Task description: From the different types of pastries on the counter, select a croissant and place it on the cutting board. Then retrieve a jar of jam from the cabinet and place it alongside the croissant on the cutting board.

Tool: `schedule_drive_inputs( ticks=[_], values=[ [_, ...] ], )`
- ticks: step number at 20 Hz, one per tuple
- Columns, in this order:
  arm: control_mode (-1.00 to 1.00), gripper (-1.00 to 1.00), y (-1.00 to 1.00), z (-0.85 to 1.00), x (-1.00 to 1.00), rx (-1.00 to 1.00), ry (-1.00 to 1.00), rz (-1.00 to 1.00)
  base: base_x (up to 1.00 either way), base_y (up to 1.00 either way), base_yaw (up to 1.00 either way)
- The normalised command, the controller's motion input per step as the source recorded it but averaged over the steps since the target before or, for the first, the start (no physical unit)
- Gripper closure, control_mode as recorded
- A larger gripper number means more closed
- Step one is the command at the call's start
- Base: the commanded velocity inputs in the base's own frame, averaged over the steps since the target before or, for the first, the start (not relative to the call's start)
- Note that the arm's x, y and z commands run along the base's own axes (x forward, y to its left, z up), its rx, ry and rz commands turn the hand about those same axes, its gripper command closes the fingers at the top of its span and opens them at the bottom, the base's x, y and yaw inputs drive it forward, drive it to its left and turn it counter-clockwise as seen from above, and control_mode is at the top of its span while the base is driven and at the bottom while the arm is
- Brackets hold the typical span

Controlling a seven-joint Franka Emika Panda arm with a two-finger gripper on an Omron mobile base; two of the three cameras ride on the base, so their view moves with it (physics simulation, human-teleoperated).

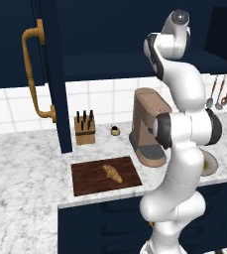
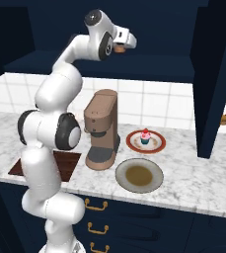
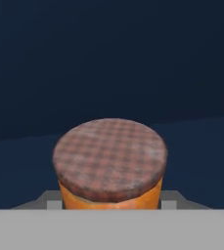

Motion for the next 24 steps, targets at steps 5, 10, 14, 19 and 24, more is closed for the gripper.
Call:
schedule_drive_inputs(
  ticks=[5,10,14,19,24],
  values=[
    [-1.0,1.0,0.0,-0.28,-1.0,-0.13,-0.34,0.16,0.0,0.0,0.0],
    [-1.0,1.0,0.1,0.31,-1.0,-0.17,-0.47,0.04,0.0,0.0,0.0],
    [-1.0,1.0,0.27,0.65,-1.0,-0.09,-0.24,0.0,0.0,0.0,0.0],
    [-1.0,1.0,0.18,0.53,-1.0,0.0,-0.02,0.0,0.0,0.0,0.0],
    [-1.0,1.0,0.07,0.1,-1.0,0.01,0.08,-0.03,0.0,0.0,0.0]
  ],
)
